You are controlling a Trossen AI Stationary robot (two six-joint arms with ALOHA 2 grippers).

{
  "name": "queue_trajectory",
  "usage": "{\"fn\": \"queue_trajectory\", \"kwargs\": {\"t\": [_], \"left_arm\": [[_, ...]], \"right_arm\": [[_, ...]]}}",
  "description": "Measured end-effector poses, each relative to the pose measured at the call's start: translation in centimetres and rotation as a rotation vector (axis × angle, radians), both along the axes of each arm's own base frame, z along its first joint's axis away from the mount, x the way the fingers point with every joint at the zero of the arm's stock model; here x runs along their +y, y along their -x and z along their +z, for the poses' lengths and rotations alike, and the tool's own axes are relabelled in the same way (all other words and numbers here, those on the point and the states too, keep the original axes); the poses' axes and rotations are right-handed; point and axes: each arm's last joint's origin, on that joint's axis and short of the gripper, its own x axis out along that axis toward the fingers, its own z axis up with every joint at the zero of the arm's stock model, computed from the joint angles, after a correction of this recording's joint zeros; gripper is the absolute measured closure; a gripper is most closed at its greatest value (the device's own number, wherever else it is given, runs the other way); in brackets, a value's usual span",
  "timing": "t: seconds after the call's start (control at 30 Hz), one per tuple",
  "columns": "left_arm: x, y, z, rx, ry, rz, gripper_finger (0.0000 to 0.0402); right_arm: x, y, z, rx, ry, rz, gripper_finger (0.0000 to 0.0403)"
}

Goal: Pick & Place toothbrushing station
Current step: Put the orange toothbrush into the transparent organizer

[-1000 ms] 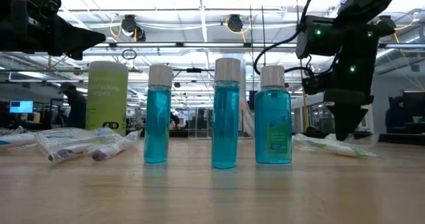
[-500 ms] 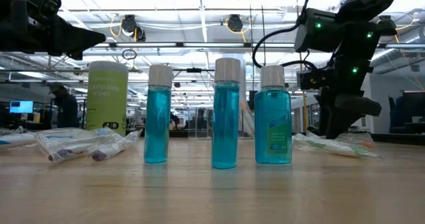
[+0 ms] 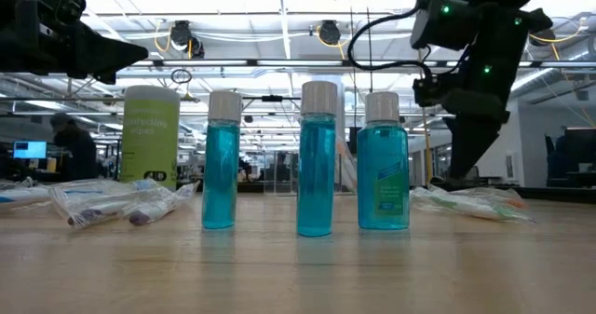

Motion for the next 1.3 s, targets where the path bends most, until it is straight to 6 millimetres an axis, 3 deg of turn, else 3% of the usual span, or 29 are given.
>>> {"fn": "queue_trajectory", "kwargs": {"t": [0.17, 0.33, 0.7, 1.3], "left_arm": [[0.0, 0.0, 0.0, 0.001, 0.0, 0.0, 0.0376], [0.0, 0.0, 0.0, 0.0, 0.0, 0.0, 0.0376], [0.0, 0.0, 0.0, 0.0, 0.0, 0.0, 0.0376], [0.0, 0.0, 0.0, 0.001, 0.0, 0.0, 0.0376]], "right_arm": [[0.1, 0.6, -2.0, 0.087, 0.005, -0.003, 0.02], [-0.3, 0.8, -2.5, 0.118, 0.045, -0.055, 0.02], [-0.5, 1.1, -0.9, 0.049, 0.034, -0.087, 0.02], [-1.9, 0.6, -1.7, 0.041, 0.017, -0.217, 0.02]]}}
